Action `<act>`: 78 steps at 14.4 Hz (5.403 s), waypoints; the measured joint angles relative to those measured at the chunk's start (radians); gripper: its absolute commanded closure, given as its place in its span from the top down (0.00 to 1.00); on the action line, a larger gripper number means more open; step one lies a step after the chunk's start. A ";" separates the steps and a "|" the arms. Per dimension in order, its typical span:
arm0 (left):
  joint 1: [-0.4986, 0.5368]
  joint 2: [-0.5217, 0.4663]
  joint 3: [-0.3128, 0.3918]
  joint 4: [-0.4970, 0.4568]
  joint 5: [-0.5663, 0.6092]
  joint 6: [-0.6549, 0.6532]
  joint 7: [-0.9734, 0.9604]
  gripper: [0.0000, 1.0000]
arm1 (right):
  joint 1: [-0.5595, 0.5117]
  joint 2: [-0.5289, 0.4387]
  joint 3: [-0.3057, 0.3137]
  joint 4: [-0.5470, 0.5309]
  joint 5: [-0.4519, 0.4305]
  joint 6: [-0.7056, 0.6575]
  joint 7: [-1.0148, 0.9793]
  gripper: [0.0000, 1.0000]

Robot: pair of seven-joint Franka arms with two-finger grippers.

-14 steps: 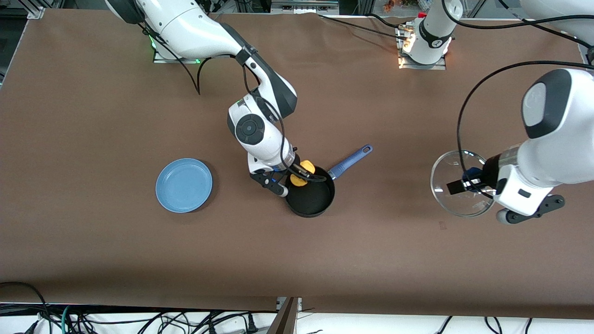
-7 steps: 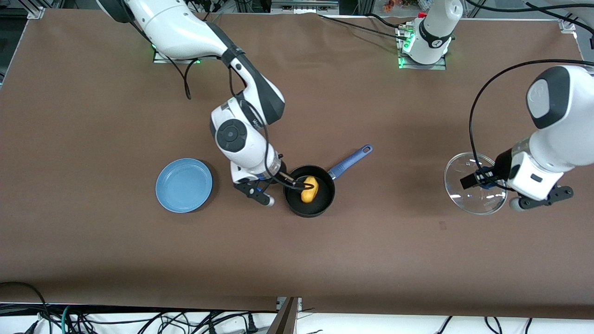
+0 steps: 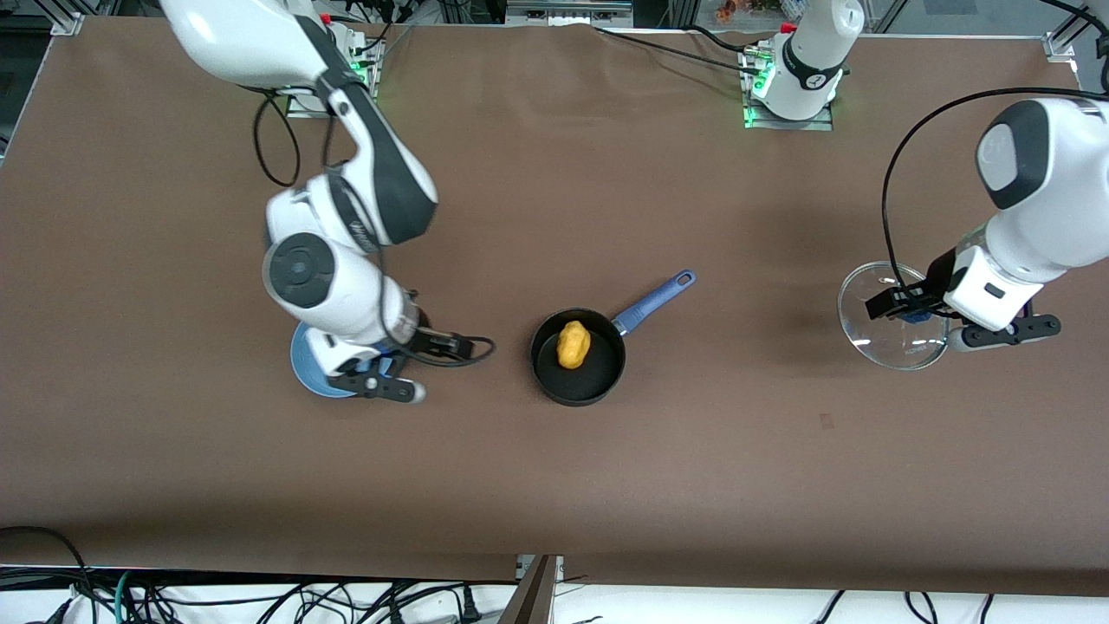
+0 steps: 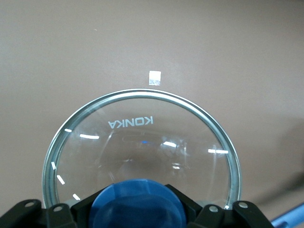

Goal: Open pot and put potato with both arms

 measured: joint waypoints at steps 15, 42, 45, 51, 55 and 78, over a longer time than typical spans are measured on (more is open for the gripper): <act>0.000 0.203 -0.004 -0.299 0.104 0.524 0.002 0.32 | -0.009 -0.595 -0.275 -0.403 -0.018 -0.276 -0.397 1.00; 0.000 0.201 -0.009 -0.124 0.104 0.368 -0.024 0.83 | -0.241 -0.589 -0.070 -0.352 -0.145 -0.292 -0.493 1.00; 0.000 0.174 -0.009 -0.056 0.104 0.254 -0.024 0.83 | -0.241 -0.578 -0.065 -0.341 -0.147 -0.290 -0.493 1.00; 0.000 0.096 -0.011 0.096 0.069 -0.012 -0.025 0.83 | -0.241 -0.578 -0.065 -0.336 -0.147 -0.290 -0.493 1.00; -0.002 0.084 -0.016 0.238 0.051 -0.206 -0.025 0.83 | -0.241 -0.577 -0.065 -0.336 -0.147 -0.290 -0.493 1.00; -0.006 0.010 -0.026 0.497 0.028 -0.562 0.036 1.00 | -0.240 -0.577 -0.065 -0.336 -0.147 -0.291 -0.494 1.00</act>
